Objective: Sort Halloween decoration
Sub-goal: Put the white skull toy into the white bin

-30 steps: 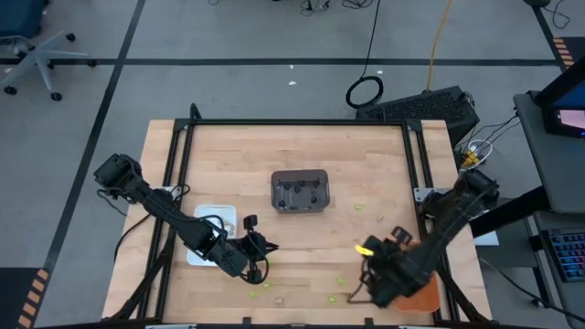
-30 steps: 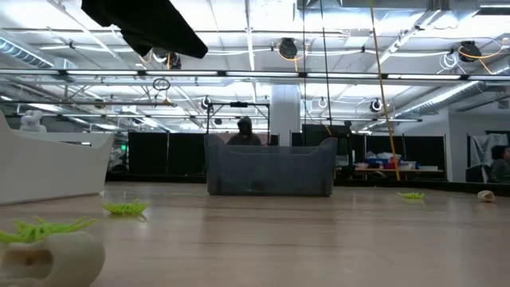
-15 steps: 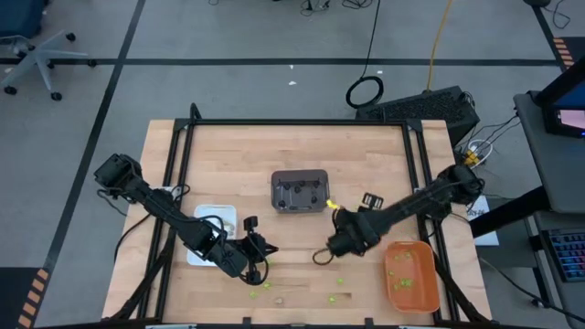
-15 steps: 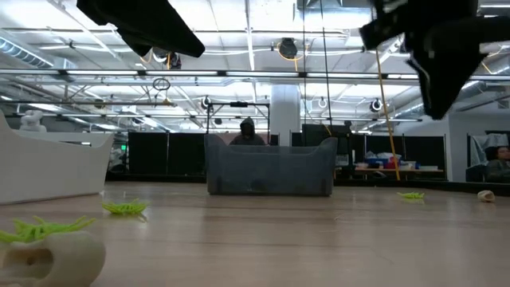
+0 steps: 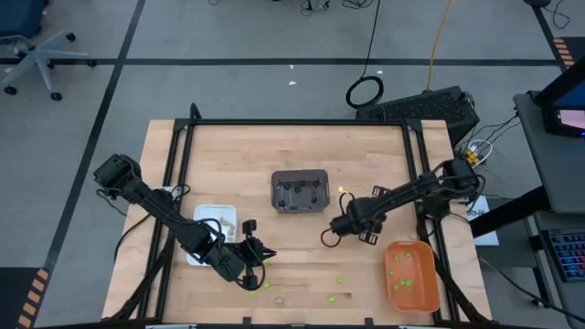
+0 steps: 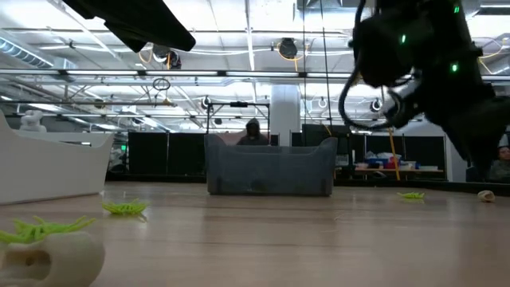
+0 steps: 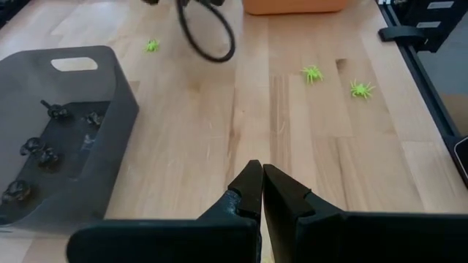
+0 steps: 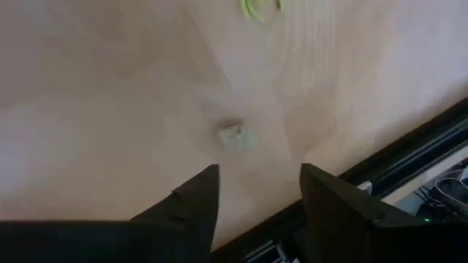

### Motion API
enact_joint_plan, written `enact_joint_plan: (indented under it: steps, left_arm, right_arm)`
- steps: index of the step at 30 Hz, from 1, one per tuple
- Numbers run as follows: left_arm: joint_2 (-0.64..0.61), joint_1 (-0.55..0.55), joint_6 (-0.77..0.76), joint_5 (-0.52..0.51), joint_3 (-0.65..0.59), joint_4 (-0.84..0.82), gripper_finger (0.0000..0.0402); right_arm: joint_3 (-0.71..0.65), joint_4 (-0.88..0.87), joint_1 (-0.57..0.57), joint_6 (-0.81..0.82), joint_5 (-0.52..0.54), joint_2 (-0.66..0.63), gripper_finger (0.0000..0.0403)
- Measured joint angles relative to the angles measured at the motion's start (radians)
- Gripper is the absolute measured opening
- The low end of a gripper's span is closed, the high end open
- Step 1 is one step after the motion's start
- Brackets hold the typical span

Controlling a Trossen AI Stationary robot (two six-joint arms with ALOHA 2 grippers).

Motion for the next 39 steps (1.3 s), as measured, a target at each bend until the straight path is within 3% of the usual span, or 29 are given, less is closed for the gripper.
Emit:
enact_joint_plan:
  steps: [4,7,24,39]
  left_arm:
    - [0.000,0.000,-0.001,0.000,0.000,0.000,0.0013]
    - [0.000,0.000,-0.002,0.000,0.000,0.000,0.0013]
    - [0.000,0.000,-0.007,0.000,-0.001,0.000,0.0013]
    - [0.000,0.000,-0.008,0.000,-0.001,0.000,0.0013]
  right_arm:
    - [-0.072,0.098,-0.024,-0.117,-0.006,0.000,0.0224]
    - [-0.105,0.143,-0.024,-0.191,-0.003,0.000,0.0233]
    - [-0.212,0.245,-0.009,-0.326,-0.022,-0.004,0.0201]
    - [-0.214,0.278,-0.008,-0.361,-0.040,-0.002,0.0041]
